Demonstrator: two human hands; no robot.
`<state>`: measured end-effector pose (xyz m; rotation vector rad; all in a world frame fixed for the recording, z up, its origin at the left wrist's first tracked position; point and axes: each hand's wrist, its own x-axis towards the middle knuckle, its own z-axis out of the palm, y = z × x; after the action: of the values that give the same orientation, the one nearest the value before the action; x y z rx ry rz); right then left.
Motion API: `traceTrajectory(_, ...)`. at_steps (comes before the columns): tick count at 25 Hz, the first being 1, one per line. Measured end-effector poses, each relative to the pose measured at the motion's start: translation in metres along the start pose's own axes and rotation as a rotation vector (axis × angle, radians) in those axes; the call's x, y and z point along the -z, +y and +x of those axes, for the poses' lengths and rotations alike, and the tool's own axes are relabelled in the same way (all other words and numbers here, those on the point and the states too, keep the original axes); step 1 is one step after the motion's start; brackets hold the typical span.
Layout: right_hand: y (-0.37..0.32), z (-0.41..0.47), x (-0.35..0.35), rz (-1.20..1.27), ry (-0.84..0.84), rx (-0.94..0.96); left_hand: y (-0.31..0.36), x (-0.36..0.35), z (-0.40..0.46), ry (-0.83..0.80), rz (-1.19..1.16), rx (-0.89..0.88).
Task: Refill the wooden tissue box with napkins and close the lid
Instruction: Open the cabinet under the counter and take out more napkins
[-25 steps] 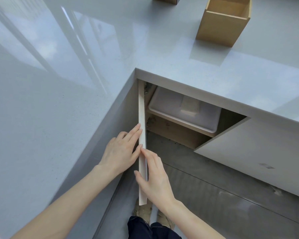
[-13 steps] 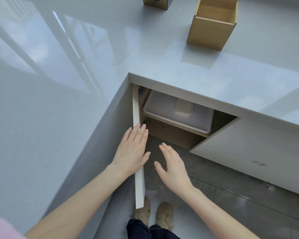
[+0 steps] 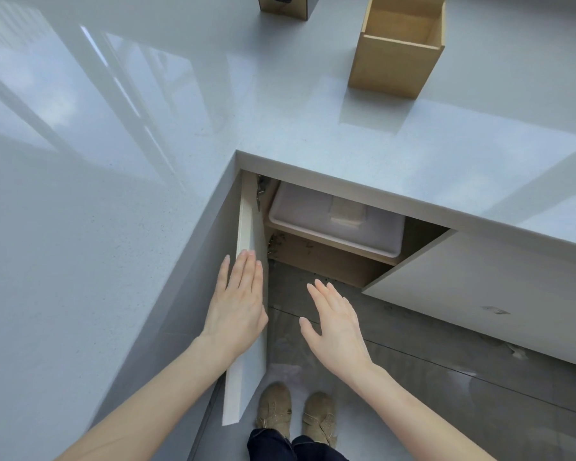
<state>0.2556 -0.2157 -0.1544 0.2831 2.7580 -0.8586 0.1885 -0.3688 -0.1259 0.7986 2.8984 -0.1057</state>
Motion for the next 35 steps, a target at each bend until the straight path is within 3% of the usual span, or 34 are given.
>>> traceTrajectory(7,0.019,0.019,0.012,-0.169,0.086,0.001,0.029,0.0,0.041,0.02,-0.106,-0.02)
traceTrajectory(21,0.133,0.124,0.008,-0.286,-0.013,-0.033,0.062,-0.094,0.149,0.004,-0.195,-0.01)
traceTrajectory(25,0.158,0.154,-0.009,-0.303,0.041,-0.046,0.062,-0.132,0.179,-0.033,-0.201,-0.007)
traceTrajectory(35,0.216,0.25,-0.03,-0.434,0.182,0.028,0.065,-0.191,0.277,0.064,-0.276,-0.045)
